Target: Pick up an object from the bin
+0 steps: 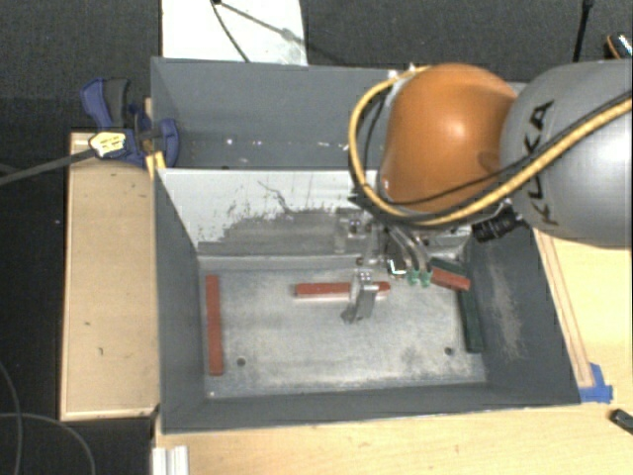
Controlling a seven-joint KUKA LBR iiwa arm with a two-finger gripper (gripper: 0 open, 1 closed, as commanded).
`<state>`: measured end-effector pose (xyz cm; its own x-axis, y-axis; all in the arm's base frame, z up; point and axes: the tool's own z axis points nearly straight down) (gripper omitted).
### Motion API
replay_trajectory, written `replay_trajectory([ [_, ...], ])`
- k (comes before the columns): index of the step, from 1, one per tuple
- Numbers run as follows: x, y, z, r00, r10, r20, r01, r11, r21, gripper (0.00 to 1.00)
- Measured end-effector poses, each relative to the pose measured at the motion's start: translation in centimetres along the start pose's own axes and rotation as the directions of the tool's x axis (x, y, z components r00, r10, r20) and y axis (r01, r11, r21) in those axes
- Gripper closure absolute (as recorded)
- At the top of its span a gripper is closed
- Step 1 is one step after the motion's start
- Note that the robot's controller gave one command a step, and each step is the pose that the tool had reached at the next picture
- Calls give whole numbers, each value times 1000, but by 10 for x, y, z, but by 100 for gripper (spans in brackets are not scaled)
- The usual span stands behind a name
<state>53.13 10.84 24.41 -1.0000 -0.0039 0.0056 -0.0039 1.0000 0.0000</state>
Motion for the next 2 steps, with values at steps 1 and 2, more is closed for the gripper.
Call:
replay_trajectory([
  [1, -58, -42, 178, 1000, 2, 2, -2, 1000, 0, 0],
  [2, -59, -42, 177, 1000, 8, 5, -8, 1000, -1, 0],
])
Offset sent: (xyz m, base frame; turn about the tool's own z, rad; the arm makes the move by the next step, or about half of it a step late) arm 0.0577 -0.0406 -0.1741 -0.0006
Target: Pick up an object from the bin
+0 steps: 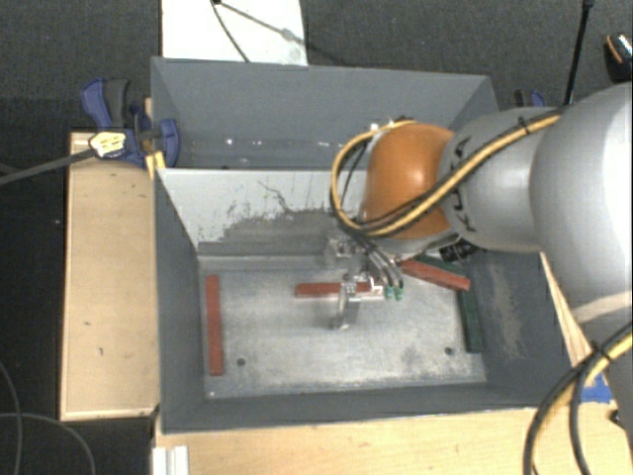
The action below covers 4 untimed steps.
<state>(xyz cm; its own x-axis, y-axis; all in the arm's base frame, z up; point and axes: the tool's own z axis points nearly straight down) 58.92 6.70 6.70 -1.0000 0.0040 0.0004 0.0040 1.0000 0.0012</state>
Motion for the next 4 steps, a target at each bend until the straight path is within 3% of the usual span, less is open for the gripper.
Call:
replay_trajectory([
  [3, -3, 0, -2, 1000, 18, 5, -18, 1000, -1, 0],
  [4, -3, 0, -3, 1000, 20, 5, -20, 1000, -1, 100],
])
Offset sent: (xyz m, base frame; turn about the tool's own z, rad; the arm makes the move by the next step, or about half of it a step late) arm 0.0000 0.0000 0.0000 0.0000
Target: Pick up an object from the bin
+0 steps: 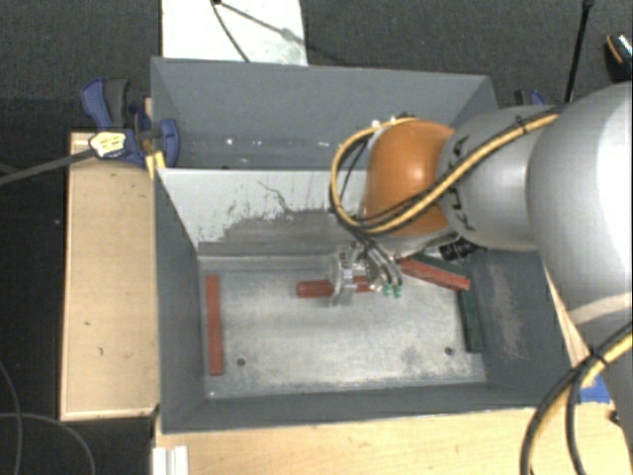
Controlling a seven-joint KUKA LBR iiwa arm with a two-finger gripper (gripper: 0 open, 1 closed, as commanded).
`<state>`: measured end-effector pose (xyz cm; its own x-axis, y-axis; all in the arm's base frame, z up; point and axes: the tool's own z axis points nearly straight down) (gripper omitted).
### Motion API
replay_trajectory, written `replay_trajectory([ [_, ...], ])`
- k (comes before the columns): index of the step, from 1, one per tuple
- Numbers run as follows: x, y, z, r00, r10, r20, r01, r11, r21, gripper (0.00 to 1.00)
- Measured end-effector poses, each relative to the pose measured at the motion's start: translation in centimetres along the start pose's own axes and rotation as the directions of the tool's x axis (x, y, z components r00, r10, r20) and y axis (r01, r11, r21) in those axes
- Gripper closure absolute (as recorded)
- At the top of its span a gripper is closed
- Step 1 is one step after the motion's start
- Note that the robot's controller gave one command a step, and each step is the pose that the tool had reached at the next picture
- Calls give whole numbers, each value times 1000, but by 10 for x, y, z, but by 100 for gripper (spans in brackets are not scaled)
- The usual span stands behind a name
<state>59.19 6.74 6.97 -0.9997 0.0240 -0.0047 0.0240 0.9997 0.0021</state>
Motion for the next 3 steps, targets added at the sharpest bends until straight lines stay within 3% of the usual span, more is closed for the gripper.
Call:
replay_trajectory([
  [1, -2, 0, -36, 1000, 3, 3, -3, 1000, 0, 100],
  [2, -4, 1, -103, 1000, 5, 5, -5, 1000, 0, 100],
  [3, -6, 1, -122, 1000, 6, 2, -6, 1000, 0, 100],
])
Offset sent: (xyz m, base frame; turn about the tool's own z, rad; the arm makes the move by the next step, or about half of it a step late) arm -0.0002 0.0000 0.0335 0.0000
